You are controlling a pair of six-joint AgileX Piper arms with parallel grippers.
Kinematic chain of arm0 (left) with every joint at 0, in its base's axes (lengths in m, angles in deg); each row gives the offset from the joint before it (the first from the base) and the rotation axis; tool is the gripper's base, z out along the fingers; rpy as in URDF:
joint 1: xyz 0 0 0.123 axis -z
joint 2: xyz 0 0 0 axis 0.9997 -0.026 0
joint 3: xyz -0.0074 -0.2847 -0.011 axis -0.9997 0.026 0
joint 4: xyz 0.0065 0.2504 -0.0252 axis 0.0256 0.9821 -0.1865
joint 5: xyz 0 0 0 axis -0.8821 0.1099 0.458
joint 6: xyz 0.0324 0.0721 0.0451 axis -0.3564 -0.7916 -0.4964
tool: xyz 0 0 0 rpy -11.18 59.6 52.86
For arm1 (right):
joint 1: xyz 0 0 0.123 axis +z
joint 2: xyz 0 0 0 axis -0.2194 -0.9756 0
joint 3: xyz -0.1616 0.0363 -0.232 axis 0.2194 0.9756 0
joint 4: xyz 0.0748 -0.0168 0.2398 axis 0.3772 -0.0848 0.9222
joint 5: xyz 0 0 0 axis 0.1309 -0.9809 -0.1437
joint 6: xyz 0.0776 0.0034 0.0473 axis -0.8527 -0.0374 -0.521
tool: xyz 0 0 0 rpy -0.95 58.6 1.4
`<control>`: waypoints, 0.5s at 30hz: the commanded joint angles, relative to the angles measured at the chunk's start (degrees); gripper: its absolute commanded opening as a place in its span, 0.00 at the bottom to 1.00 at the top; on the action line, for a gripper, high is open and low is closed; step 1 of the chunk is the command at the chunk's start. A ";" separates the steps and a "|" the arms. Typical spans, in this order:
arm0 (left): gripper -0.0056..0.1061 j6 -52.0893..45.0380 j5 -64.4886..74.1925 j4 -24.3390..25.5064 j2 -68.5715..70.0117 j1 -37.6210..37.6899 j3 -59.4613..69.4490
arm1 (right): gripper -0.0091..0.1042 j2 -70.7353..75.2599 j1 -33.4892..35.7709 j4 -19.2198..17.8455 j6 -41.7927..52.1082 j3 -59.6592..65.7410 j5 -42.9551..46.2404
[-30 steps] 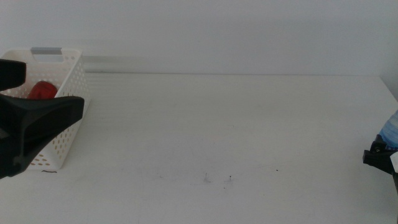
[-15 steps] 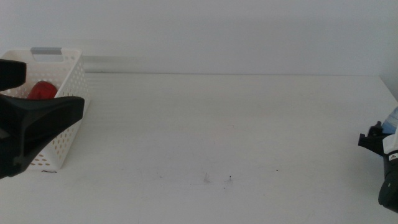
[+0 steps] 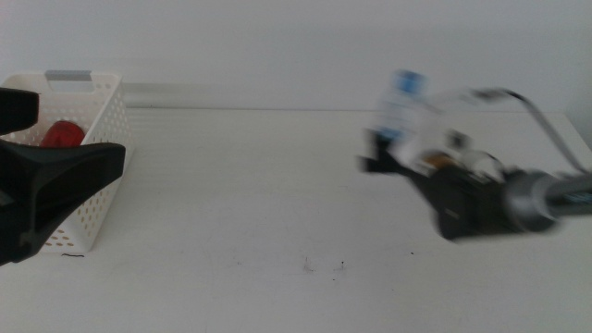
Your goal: Use arms to grab the bottles and put them into the dustbin to the left of the table.
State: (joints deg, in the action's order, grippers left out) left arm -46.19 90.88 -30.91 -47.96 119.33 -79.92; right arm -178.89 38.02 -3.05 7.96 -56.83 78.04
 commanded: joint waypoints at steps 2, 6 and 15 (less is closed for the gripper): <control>0.89 0.40 -0.85 0.17 0.14 0.15 0.23 | 0.06 -3.54 4.52 -10.89 -5.76 -13.64 -8.07; 0.89 0.40 -0.85 0.29 0.14 0.15 0.23 | 0.06 -11.42 6.94 -17.56 -14.18 -26.86 -14.86; 0.89 0.40 -0.85 0.18 0.14 0.15 0.23 | 0.06 -17.31 10.70 -21.48 -15.71 -33.05 -15.52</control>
State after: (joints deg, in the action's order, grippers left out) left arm -46.19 90.78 -30.91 -47.96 119.33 -79.92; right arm -197.00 47.79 -23.41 -7.57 -88.76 59.18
